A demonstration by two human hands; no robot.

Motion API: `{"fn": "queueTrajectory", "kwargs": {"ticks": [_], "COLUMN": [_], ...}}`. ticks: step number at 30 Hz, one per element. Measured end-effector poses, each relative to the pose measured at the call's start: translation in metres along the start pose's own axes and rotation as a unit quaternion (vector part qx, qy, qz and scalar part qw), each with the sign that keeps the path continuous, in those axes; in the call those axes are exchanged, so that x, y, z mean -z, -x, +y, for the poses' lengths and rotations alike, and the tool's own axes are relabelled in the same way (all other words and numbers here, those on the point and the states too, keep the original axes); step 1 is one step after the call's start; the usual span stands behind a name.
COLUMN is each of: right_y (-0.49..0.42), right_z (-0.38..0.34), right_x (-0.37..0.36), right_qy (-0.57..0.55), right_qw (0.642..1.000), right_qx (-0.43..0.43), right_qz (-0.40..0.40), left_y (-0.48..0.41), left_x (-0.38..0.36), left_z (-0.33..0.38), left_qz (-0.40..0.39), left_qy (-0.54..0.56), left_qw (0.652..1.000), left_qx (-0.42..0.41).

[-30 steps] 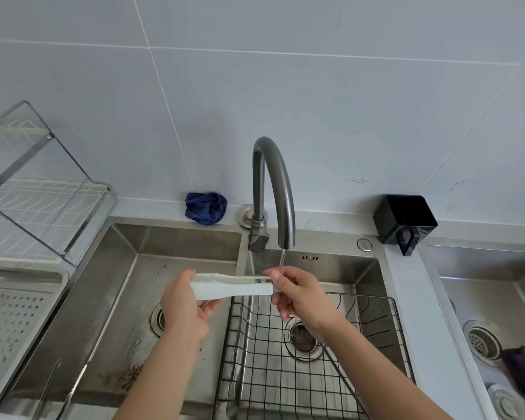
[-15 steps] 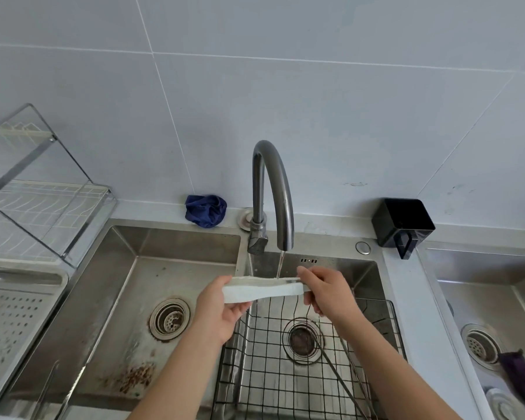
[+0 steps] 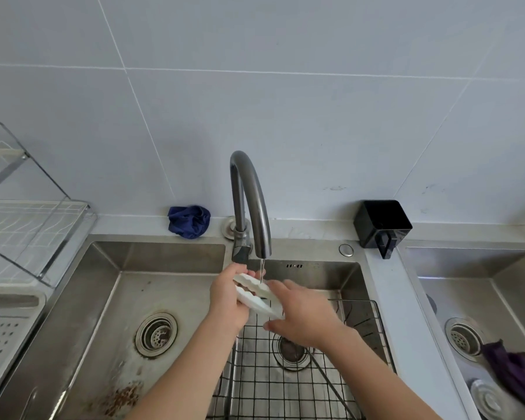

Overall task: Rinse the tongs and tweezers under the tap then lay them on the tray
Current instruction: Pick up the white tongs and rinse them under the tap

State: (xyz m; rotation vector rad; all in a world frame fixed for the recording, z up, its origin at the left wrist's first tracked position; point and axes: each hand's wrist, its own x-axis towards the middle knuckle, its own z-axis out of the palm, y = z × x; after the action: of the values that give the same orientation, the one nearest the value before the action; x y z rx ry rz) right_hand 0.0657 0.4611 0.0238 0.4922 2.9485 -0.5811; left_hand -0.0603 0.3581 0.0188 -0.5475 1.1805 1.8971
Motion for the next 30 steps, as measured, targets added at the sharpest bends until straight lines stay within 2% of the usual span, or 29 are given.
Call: {"fn": "queueTrajectory", "kwargs": {"ticks": [7, 10, 14, 16, 18, 20, 23, 24, 26, 28, 30], "right_y": [-0.040, -0.053, -0.059, -0.054, -0.042, -0.026, 0.001, 0.011, 0.029, 0.047, 0.061], "right_z": [-0.035, -0.042, -0.049, -0.048, -0.043, -0.035, -0.021, -0.016, -0.006, 0.003, 0.010], "right_x": [-0.010, -0.010, -0.010, -0.014, -0.022, -0.032, -0.048, -0.052, -0.059, -0.066, -0.074], "right_qy": [-0.034, -0.035, -0.078, -0.107, -0.147, -0.172, -0.196, -0.201, -0.197, -0.176, -0.152], "right_qw": [0.998, 0.995, 0.991, 0.989, 0.986, 0.981, 0.970, 0.965, 0.958, 0.957, 0.957], "right_qx": [0.055, 0.072, 0.067, 0.052, 0.022, -0.026, -0.121, -0.151, -0.195, -0.217, -0.241], "right_qz": [0.021, 0.053, 0.081, 0.082, 0.082, 0.081, 0.075, 0.075, 0.076, 0.071, 0.061], "left_y": [0.001, 0.005, 0.012, 0.015, 0.016, 0.018, 0.020, 0.021, 0.020, 0.022, 0.025], "left_x": [0.021, 0.027, 0.032, 0.036, 0.038, 0.039, 0.054, 0.063, 0.086, 0.111, 0.131], "left_z": [0.029, 0.041, 0.048, 0.048, 0.040, 0.028, 0.007, -0.001, -0.018, -0.037, -0.054], "left_qz": [-0.046, -0.087, -0.088, -0.081, -0.067, -0.036, -0.019, -0.018, -0.006, 0.012, 0.013], "left_qy": [0.125, 0.137, 0.115, 0.066, -0.044, -0.150, -0.250, -0.307, -0.464, -0.620, -0.720], "left_qw": [0.989, 0.983, 0.983, 0.986, 0.985, 0.972, 0.951, 0.932, 0.854, 0.732, 0.617], "left_qx": [-0.063, -0.084, -0.116, -0.130, -0.154, -0.178, -0.182, -0.193, -0.234, -0.282, -0.317]}}
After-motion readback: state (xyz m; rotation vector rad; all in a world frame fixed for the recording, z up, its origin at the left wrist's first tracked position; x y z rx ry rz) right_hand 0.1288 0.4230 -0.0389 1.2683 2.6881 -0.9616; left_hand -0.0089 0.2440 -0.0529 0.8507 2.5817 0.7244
